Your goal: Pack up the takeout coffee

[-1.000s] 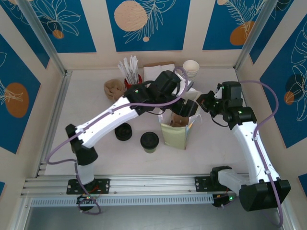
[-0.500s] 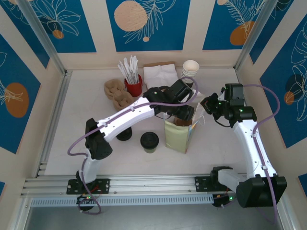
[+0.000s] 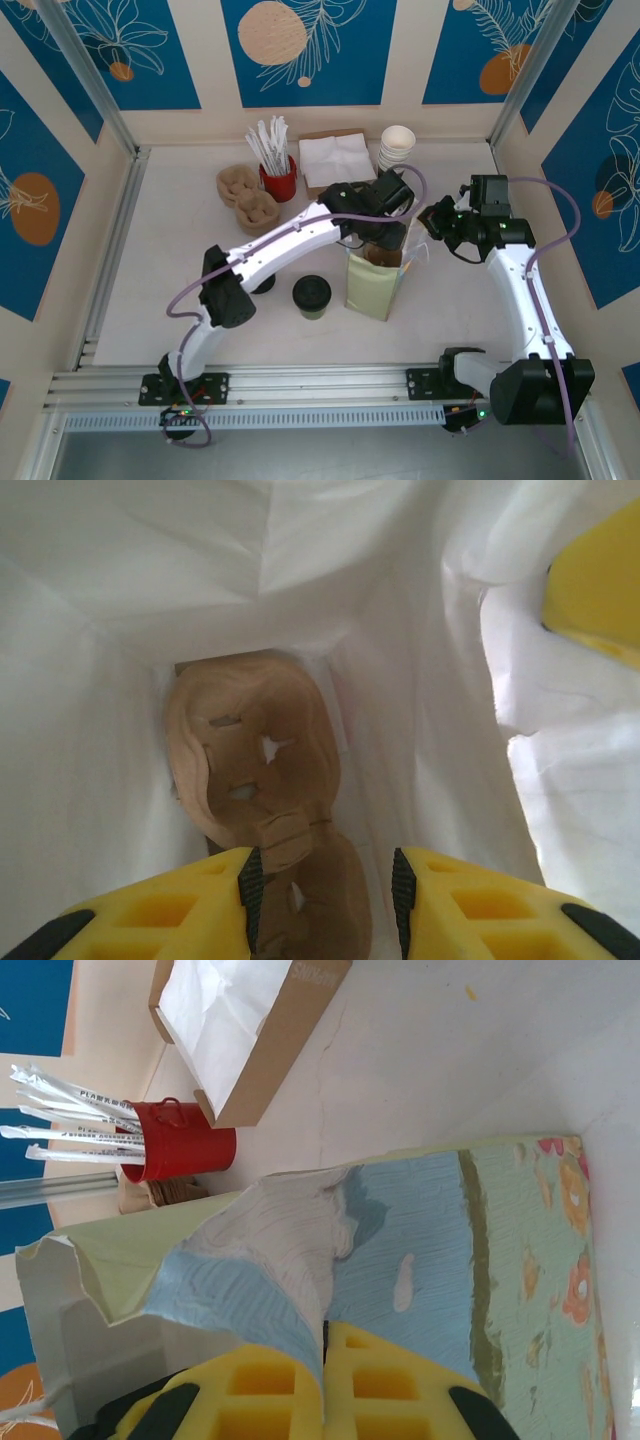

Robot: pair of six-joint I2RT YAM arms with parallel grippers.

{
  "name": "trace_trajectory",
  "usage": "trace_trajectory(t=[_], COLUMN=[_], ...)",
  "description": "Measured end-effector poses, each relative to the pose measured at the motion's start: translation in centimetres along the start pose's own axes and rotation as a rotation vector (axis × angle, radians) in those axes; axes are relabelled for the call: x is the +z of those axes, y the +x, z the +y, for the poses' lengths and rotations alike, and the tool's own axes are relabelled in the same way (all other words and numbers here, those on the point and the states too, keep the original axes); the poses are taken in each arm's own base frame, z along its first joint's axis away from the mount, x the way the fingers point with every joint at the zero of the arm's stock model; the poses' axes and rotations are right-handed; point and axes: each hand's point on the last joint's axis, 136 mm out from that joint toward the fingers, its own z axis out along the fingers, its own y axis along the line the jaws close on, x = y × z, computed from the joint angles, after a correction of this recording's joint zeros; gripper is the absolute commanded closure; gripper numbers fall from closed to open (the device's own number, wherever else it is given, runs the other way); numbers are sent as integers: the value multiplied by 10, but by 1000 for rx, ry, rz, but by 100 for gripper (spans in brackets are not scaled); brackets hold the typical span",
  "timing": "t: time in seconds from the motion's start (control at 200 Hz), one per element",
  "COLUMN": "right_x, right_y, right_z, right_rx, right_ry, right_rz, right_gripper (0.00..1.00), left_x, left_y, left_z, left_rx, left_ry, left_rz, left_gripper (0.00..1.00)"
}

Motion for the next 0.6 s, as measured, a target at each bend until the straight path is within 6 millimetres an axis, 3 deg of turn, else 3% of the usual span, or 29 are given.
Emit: trace_trajectory(t=[0.155, 0.6], right_x=[0, -1], right_y=[2, 3], right_z=[1, 3], right_rx=[2, 12], right_ry=[-6, -10], right_rz=[12, 24], right_gripper=[96, 96], left_x=[12, 43], left_y=[15, 33], left_z=[-1, 8], left_rx=[15, 24], left_ry=[-45, -107], left_rz=[44, 132], left_gripper=[60, 58])
